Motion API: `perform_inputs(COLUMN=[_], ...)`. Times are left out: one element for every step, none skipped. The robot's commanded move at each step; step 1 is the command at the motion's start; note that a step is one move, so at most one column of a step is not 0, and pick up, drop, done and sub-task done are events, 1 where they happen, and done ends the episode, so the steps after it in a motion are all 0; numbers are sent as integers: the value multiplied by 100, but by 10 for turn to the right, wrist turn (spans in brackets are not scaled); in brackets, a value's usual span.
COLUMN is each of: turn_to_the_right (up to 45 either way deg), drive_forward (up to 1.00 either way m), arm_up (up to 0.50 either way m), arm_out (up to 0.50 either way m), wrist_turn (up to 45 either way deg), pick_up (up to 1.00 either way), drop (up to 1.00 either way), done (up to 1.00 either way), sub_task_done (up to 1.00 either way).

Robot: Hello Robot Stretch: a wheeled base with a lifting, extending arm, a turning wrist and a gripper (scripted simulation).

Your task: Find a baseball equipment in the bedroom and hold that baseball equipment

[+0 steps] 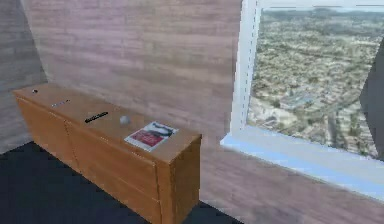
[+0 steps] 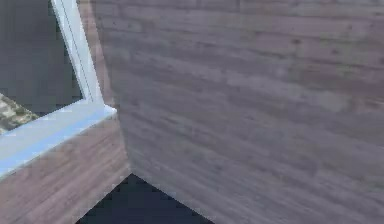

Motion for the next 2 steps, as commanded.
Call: perform_inputs(turn_to_the_right=[0, -450], drive_forward=[60, 0], arm_up=[0, 0], arm_out=[0, 0], wrist_turn=[0, 0], pick_up=[0, 0], drop=[0, 0], done=[0, 0], sub_task_done=[0, 0])
